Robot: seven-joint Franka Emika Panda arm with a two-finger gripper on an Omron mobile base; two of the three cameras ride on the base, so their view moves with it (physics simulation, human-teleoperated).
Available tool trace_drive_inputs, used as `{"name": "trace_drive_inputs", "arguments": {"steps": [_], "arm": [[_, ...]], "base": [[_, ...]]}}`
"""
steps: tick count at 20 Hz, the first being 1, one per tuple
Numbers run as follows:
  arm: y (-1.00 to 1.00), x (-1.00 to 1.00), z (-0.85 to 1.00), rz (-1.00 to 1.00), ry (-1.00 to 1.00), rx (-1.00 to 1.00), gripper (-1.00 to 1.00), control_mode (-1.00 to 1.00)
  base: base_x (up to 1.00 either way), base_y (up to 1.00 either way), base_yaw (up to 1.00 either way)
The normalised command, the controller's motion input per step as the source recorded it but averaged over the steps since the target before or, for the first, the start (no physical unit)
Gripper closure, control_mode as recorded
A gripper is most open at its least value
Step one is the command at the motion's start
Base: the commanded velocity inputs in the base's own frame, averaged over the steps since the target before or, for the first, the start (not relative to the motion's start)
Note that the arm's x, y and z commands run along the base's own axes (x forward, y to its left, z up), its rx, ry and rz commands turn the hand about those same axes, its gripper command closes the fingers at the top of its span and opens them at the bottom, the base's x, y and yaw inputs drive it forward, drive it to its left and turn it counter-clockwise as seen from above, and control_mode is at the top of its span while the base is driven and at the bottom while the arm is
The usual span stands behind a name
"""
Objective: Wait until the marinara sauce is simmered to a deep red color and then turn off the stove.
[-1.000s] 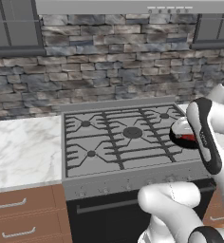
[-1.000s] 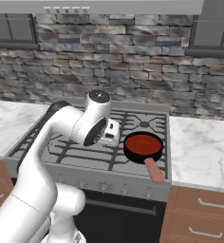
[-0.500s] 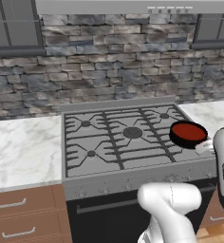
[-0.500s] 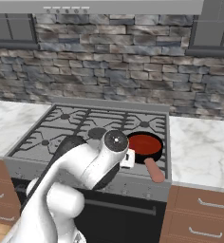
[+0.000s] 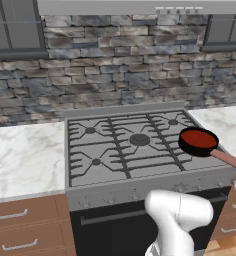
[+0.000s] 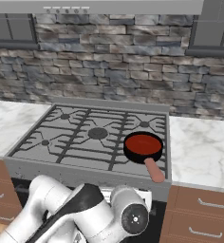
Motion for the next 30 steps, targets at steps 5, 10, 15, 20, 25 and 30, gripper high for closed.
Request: {"name": "trace_drive_inputs", "arguments": {"steps": [5, 10, 15, 20, 25, 30], "arm": [[-0.3, -0.4, -0.27, 0.0, -0.39, 0.0, -1.0, -1.0], [-0.21, -0.09, -0.14, 0.0, -0.31, 0.0, -1.0, -1.0], [-0.02, 0.0, -0.23, 0.0, -0.14, -0.01, -1.0, -1.0], [-0.15, 0.0, -0.36, 0.0, -0.08, 0.02, -1.0, -1.0], [-0.22, 0.0, -0.31, 0.0, -0.08, 0.06, -1.0, -1.0], [-0.22, 0.06, -0.28, 0.0, -0.1, 0.1, -1.0, -1.0]], "base": [[0.0, 0.0, 0.0], [0.0, 0.0, 0.0], [0.0, 0.0, 0.0], [0.0, 0.0, 0.0], [0.0, 0.0, 0.0], [0.0, 0.0, 0.0]]}}
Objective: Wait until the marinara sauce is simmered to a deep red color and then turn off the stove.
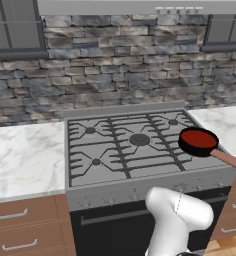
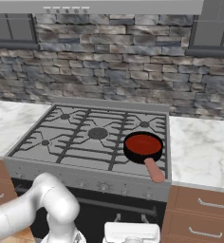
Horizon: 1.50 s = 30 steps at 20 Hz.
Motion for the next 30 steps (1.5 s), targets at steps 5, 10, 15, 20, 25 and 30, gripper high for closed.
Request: {"name": "trace_drive_inputs", "arguments": {"steps": [5, 10, 15, 20, 25, 30], "arm": [[-0.23, 0.19, -0.27, 0.0, -0.12, 0.15, -1.0, -1.0], [-0.19, 0.33, -0.17, 0.0, -0.1, 0.05, -1.0, -1.0], [-0.01, 0.34, -0.17, 0.0, -0.07, 0.0, -1.0, -1.0], [0.0, 0.19, -0.18, 0.0, -0.08, -0.05, -1.0, -1.0], [-0.01, 0.1, -0.23, 0.04, -0.13, -0.14, -1.0, -1.0], [-0.08, 0.0, -0.1, 0.15, -0.15, -0.21, -1.0, -1.0]], "base": [[0.0, 0.0, 0.0], [0.0, 0.0, 0.0], [0.0, 0.0, 0.0], [0.0, 0.0, 0.0], [0.0, 0.0, 0.0], [0.0, 0.0, 0.0]]}}
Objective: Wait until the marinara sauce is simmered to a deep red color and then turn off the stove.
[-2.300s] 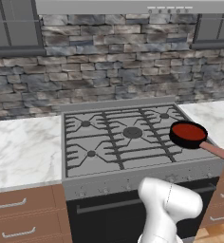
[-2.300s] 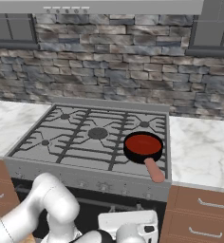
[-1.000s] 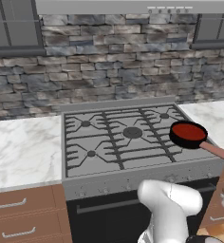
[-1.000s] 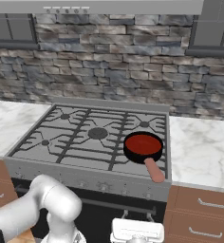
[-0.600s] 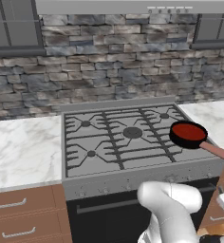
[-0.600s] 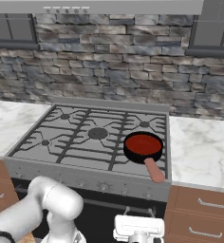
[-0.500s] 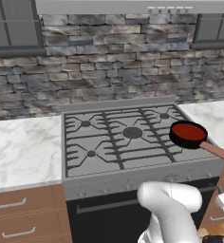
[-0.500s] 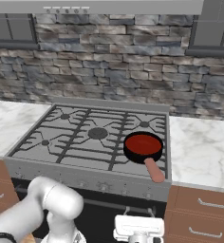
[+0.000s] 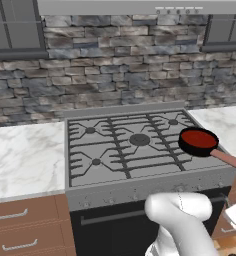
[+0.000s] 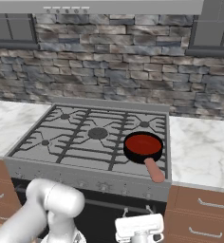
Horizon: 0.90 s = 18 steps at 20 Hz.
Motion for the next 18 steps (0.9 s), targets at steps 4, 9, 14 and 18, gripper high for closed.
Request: {"name": "trace_drive_inputs", "arguments": {"steps": [4, 9, 14, 18], "arm": [[-0.06, 0.0, -0.01, 0.18, -0.14, -0.23, -1.0, -1.0], [0.0, 0.02, 0.0, 0.13, -0.11, -0.18, -1.0, -1.0], [0.0, 0.15, 0.0, 0.07, -0.1, -0.15, -1.0, -1.0], [0.0, 0.38, 0.0, 0.0, -0.17, -0.18, -1.0, -1.0]], "base": [[0.0, 0.0, 0.0], [0.0, 0.0, 0.0], [0.0, 0.0, 0.0], [0.0, 0.0, 0.0]]}}
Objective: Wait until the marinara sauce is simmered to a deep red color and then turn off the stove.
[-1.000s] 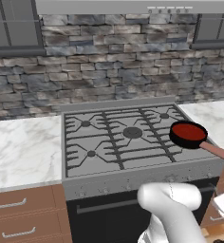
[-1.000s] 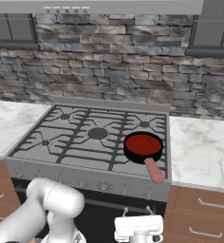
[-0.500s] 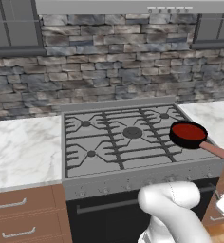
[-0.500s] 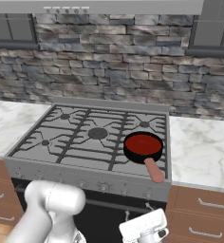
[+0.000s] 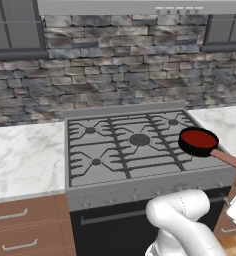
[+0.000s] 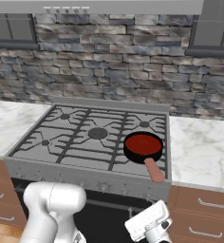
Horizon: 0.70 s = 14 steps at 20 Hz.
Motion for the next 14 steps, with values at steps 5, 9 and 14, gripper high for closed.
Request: {"name": "trace_drive_inputs", "arguments": {"steps": [5, 9, 14], "arm": [[0.0, 0.36, 0.0, 0.0, -0.21, -0.18, -1.0, -1.0], [0.0, 0.17, -0.06, 0.0, -0.24, -0.21, -1.0, -1.0], [-0.08, 0.03, -0.24, 0.1, -0.27, -0.24, -1.0, -1.0]], "base": [[0.0, 0.0, 0.0], [0.0, 0.0, 0.0], [0.0, 0.0, 0.0]]}}
